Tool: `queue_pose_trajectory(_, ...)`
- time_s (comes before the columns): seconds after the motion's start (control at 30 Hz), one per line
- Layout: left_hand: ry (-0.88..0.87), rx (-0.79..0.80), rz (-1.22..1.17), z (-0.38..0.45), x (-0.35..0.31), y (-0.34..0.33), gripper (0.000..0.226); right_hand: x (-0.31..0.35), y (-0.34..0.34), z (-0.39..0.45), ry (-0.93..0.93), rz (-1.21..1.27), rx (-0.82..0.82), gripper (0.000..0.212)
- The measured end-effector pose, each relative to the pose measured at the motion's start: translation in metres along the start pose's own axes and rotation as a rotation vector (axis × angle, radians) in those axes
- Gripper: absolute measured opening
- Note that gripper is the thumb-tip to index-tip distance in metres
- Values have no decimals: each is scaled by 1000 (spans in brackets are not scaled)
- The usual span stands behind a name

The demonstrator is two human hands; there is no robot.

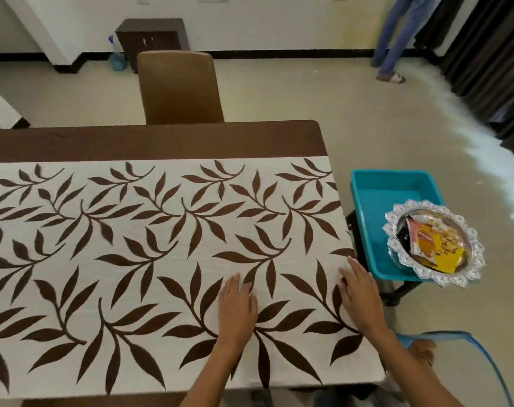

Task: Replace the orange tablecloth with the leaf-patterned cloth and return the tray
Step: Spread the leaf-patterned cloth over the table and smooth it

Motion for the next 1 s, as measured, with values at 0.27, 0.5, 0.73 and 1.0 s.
queue_pose_trajectory(0.27,-221,54,-164,31,-144,-31,33,-61,59,2,-212,195,-211,20)
queue_pose_trajectory(0.5,-227,226,-277,73,-266,-96,31,-187,89,36,-350,261,-287,17)
queue_pose_trajectory(0.73,-172,405,-248,148,-347,-200,30,-330,96,75,-595,194,-200,28)
queue_pose_trajectory(1.0,114,436,-312,207,-353,-286,23,-423,70,99,-853,189,-20,65)
Point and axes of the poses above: each hand's wrist, its own z-axis towards the middle knuckle, its own y-axis out of the back of the hand, x = y × z, the point moved 7 cm from there along z, towards the middle knuckle
